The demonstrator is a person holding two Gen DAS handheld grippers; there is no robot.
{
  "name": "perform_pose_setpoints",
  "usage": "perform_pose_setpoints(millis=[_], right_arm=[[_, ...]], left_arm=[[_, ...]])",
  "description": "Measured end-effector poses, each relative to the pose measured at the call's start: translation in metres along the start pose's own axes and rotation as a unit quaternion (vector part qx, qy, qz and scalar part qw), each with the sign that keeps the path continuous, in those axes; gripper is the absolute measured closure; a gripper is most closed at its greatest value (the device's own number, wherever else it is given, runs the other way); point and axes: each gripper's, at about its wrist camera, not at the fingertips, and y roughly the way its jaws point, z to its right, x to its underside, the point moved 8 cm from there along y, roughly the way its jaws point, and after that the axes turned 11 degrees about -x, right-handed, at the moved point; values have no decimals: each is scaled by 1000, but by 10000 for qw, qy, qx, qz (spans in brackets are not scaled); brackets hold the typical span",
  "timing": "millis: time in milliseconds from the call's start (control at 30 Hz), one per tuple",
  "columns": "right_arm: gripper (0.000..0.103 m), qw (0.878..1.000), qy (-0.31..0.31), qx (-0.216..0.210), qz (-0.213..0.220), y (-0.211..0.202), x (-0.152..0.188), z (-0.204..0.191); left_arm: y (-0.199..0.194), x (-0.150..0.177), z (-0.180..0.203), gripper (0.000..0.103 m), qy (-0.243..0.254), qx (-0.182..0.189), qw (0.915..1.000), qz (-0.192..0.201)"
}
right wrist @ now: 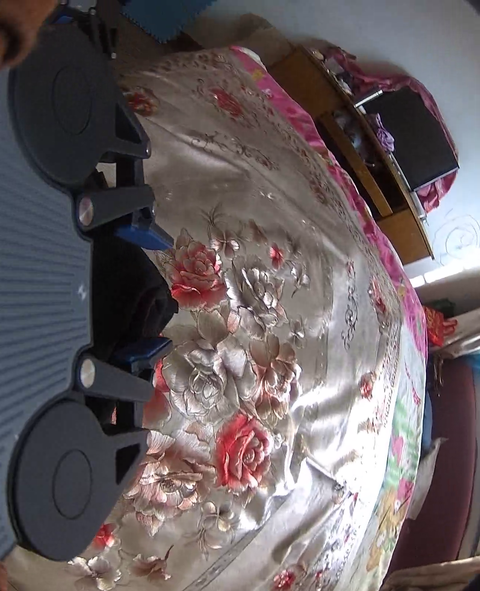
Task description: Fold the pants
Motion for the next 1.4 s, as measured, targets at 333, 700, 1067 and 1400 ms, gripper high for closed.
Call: perform_pose_setpoints(millis=[333, 700, 1067, 1400], right_arm=[[33, 9968, -304, -616, -403, 16, 11, 17], [84, 9984, 334, -401, -211, 2, 19, 27], [67, 9791, 1794, -318, 904, 39, 26, 94], [61, 9728, 1428, 415, 1775, -61, 41, 72]], left_arm=[[34, -23, 25, 35, 319, 234, 9991, -125], [69, -30, 40, 60, 1172, 17, 9918, -503], [104, -32, 14, 58, 1334, -282, 9899, -380], [70, -78, 14, 51, 1694, -859, 9817, 142]])
